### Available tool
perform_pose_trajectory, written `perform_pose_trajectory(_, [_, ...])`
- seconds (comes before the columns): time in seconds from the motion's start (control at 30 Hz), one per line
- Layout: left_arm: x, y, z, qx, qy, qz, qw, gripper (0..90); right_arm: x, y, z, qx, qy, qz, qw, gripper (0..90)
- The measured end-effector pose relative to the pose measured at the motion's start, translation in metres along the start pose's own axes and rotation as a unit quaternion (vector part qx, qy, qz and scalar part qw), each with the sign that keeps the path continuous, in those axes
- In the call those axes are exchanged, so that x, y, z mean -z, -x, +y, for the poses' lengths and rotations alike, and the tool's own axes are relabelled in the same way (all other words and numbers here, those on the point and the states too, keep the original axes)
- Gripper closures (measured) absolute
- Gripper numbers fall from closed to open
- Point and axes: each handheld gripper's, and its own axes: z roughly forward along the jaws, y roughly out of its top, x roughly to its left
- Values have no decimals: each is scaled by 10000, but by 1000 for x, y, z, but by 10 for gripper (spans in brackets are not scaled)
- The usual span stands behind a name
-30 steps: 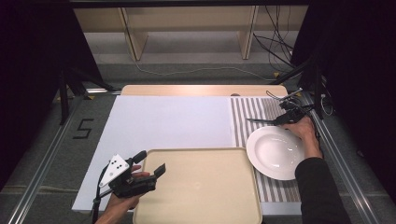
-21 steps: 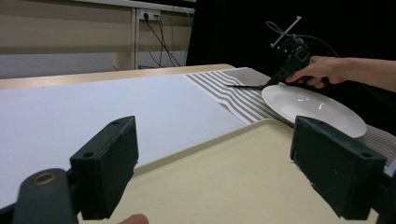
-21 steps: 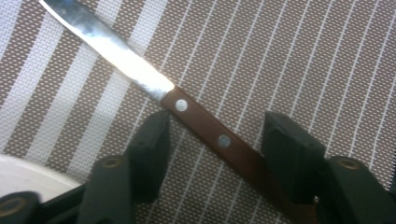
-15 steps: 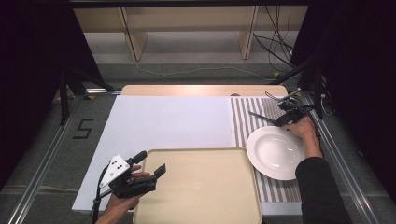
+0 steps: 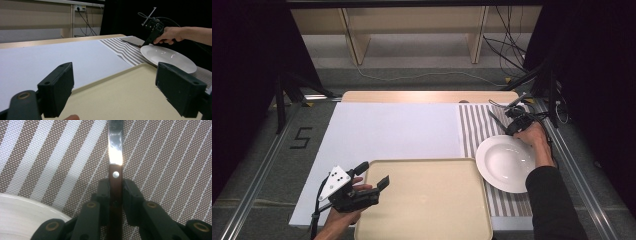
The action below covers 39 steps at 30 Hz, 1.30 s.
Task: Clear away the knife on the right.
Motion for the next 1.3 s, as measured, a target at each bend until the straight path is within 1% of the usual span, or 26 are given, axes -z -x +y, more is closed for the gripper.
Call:
perform_pose_trajectory(0.03, [0,0,0,-3,-2,2,10000,148,1,-1,0,16,-37,-14,10000,773])
perform_pose_trajectory(0.17, [0,-1,0,16,11,11,10000,149,1,-3,0,214,-17,-170,9996,778])
perform_pose_trajectory(0.23, [0,-1,0,14,8,3,10000,148,1,-4,-1,365,-5,-263,9990,779])
perform_pose_trajectory(0.3, [0,-1,0,18,2,-3,10000,148,3,-5,-1,361,81,-326,9988,779])
perform_pose_trajectory(0.33, [0,0,0,11,2,-3,10000,148,3,-5,-1,361,81,-326,9988,779])
perform_pose_trajectory(0.37, [0,0,0,16,-1,-2,10000,148,6,-3,-2,434,195,-431,9979,780])
perform_pose_trajectory(0.43, [0,-1,0,19,-4,1,10000,148,8,-3,-2,450,241,-478,9976,779])
perform_pose_trajectory(0.47, [0,-1,0,20,-2,2,10000,148,13,-1,-2,451,396,-614,9963,779])
perform_pose_trajectory(0.5, [0,-1,0,21,0,5,10000,148,15,-1,-2,437,462,-637,9959,779])
perform_pose_trajectory(0.53, [0,-1,0,21,0,5,10000,148,15,-1,-2,437,462,-637,9959,779])
perform_pose_trajectory(0.57, [0,-1,0,18,-4,5,10000,148,21,1,-3,491,614,-727,9943,779])
perform_pose_trajectory(0.6, [0,-1,0,24,-8,6,10000,148,24,2,-3,464,692,-726,9939,779])
perform_pose_trajectory(0.67, [-1,-1,0,17,-4,4,10000,148,32,3,-4,486,843,-745,9925,779])
perform_pose_trajectory(0.77, [0,0,0,11,14,-18,10000,148,43,2,-7,501,1062,-683,9907,778])
perform_pose_trajectory(0.8, [0,0,0,18,10,-16,10000,148,47,0,-9,503,1140,-680,9899,778])
perform_pose_trajectory(0.87, [-1,0,0,20,-4,-7,10000,148,55,-6,-10,581,1249,-642,9884,778])
perform_pose_trajectory(0.93, [-1,0,0,19,-2,0,10000,148,66,-16,-13,622,1448,-551,9860,778])
perform_pose_trajectory(1.0, [0,0,0,8,-1,11,10000,148,74,-27,-18,687,1547,-480,9844,778])
perform_pose_trajectory(1.1, [0,0,0,1,9,17,10000,148,89,-47,-29,708,1791,-378,9806,778])
perform_pose_trajectory(1.13, [0,0,0,1,8,15,10000,148,93,-52,-33,703,1867,-305,9794,778])
perform_pose_trajectory(1.17, [0,0,0,9,11,13,10000,148,96,-57,-37,728,1897,-267,9788,778])
perform_pose_trajectory(1.23, [0,0,0,9,6,9,10000,148,103,-70,-47,838,1962,-333,9764,778])
perform_pose_trajectory(1.27, [0,0,0,12,6,9,10000,148,105,-74,-50,849,1977,-327,9760,778])
perform_pose_trajectory(1.3, [0,0,0,2,5,8,10000,148,107,-78,-55,908,2007,-324,9749,777])
